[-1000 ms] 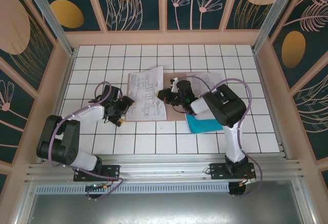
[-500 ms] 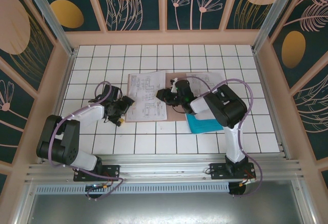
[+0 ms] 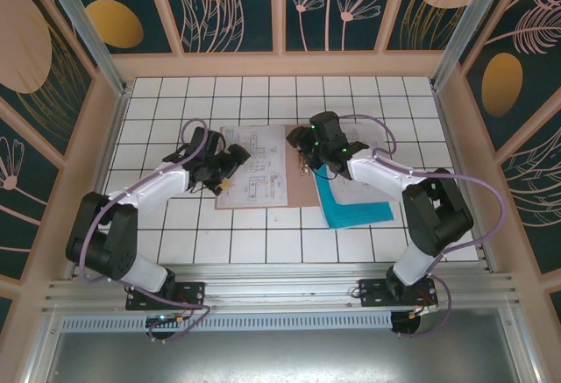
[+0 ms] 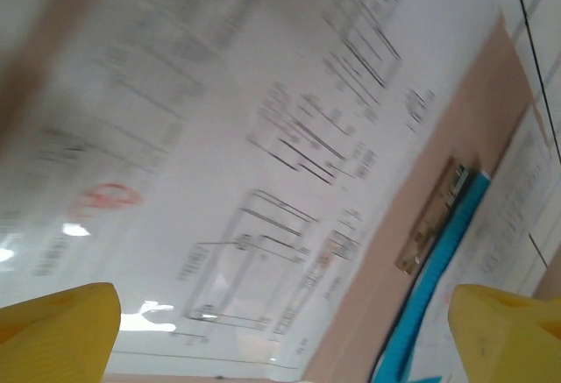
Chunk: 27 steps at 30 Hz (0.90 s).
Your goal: Put the files into the folder
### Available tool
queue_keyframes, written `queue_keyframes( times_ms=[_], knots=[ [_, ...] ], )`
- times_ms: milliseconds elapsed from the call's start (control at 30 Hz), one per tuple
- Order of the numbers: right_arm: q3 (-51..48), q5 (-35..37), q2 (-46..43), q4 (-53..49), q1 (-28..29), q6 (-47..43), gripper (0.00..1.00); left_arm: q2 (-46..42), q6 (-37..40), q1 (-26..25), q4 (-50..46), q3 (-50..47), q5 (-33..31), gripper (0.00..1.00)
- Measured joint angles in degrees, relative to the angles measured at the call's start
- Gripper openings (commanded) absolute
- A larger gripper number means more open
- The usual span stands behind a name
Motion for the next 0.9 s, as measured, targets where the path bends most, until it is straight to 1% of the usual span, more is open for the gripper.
queue_keyframes(
  times_ms=[100,267,533,900],
  knots=[
    [0.55,0.17,1.60,-4.96,0.31,2.01,0.61,2.78,-0.09,-1.75,2.62,0.37,1.27,0.95],
    [4.61,-0.37,6.75,-8.96,0.96,2.86,0.61,6.34,-0.04,-2.05,4.20,0.17,2.12,0.94],
    [8.37,-1.49,11.21,-10.75,1.27,2.95,0.61,6.36,-0.07,-2.03,7.50,-5.03,3.08,0.94],
    [10.38,-1.53,14.23,-12.85,1.64,2.58,0.60,5.68,-0.04,-2.03,9.18,-6.16,3.15,0.94]
  ],
)
